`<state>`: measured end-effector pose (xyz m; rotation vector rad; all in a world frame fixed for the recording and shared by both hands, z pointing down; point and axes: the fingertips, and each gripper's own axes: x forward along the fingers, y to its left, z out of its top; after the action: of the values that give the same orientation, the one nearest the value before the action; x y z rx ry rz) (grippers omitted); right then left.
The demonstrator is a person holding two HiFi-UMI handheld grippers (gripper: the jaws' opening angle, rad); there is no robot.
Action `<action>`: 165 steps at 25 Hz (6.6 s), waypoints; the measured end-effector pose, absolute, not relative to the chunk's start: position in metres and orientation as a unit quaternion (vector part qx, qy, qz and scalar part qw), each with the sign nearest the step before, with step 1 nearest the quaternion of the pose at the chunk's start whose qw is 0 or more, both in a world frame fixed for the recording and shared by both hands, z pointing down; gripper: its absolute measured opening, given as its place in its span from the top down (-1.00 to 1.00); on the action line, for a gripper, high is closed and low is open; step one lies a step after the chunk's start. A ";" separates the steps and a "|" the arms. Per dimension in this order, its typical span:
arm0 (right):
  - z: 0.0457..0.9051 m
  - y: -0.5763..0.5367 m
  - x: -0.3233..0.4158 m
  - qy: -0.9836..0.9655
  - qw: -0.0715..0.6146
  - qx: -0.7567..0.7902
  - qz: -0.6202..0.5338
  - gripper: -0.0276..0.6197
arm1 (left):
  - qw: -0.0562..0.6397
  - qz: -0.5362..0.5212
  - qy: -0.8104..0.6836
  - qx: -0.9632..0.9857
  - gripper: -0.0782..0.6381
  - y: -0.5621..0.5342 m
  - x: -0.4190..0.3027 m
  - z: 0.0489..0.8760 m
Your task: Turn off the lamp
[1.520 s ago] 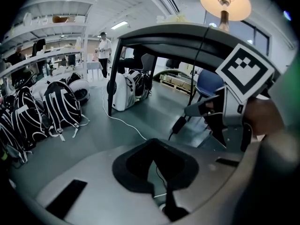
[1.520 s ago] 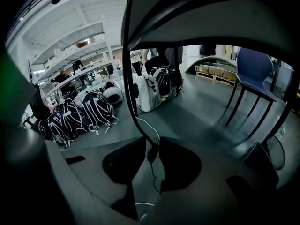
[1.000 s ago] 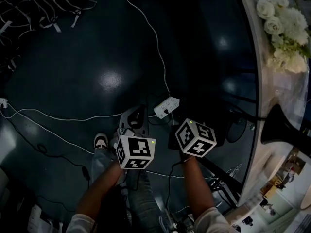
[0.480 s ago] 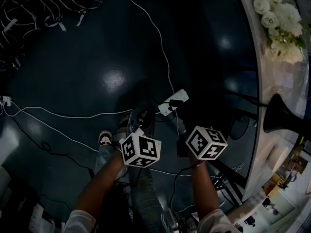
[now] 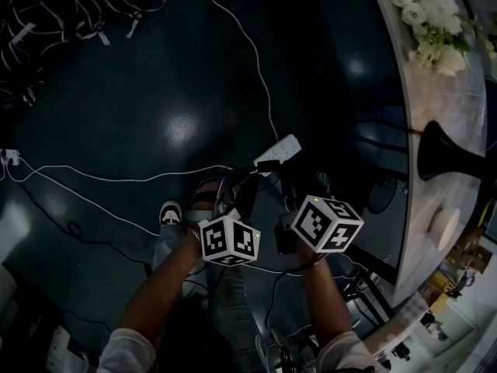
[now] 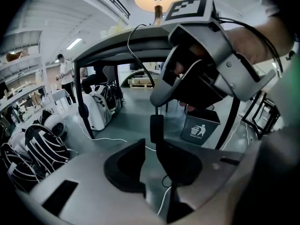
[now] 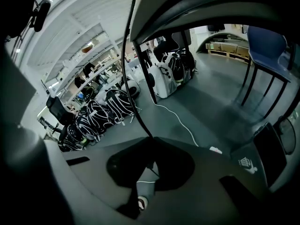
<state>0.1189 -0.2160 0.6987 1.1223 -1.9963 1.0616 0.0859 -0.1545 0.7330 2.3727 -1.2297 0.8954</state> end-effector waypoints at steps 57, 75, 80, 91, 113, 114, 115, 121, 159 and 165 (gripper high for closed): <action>0.657 -0.131 0.097 -0.892 0.381 -0.026 0.240 0.89 | 0.171 0.336 -0.080 0.923 0.57 -0.108 0.117 0.698; 0.662 -0.135 0.100 -0.895 0.373 -0.003 0.244 0.89 | 0.211 0.323 -0.108 0.916 0.57 -0.110 0.119 0.703; 0.661 -0.136 0.101 -0.898 0.363 0.007 0.249 0.89 | 0.211 0.320 -0.118 0.916 0.57 -0.111 0.119 0.702; 0.668 -0.151 0.113 -0.897 0.352 0.062 0.259 0.89 | 0.229 0.307 -0.187 0.905 0.57 -0.123 0.111 0.704; 0.748 -0.269 0.128 -0.815 0.265 0.390 0.336 0.89 | 0.336 0.276 -0.394 0.810 0.76 -0.133 0.048 0.756; 0.748 -0.270 0.128 -0.814 0.267 0.393 0.334 0.88 | 0.337 0.274 -0.397 0.808 0.76 -0.134 0.046 0.756; 0.749 -0.271 0.128 -0.814 0.269 0.392 0.332 0.88 | 0.337 0.273 -0.399 0.808 0.76 -0.136 0.046 0.755; 0.751 -0.272 0.130 -0.817 0.283 0.384 0.325 0.86 | 0.337 0.276 -0.398 0.807 0.76 -0.133 0.041 0.757; 0.456 -0.104 0.177 -0.733 0.187 0.546 0.361 0.91 | 0.240 0.257 -0.384 0.854 0.76 -0.089 0.085 0.443; 0.384 -0.117 0.196 -0.732 0.131 0.582 0.331 0.91 | 0.240 0.218 -0.413 0.851 0.76 -0.103 0.093 0.383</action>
<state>0.1957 -0.1174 0.3839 1.6894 -2.1243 0.9599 0.0932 -0.1030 0.3830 2.3297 -1.1291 0.5959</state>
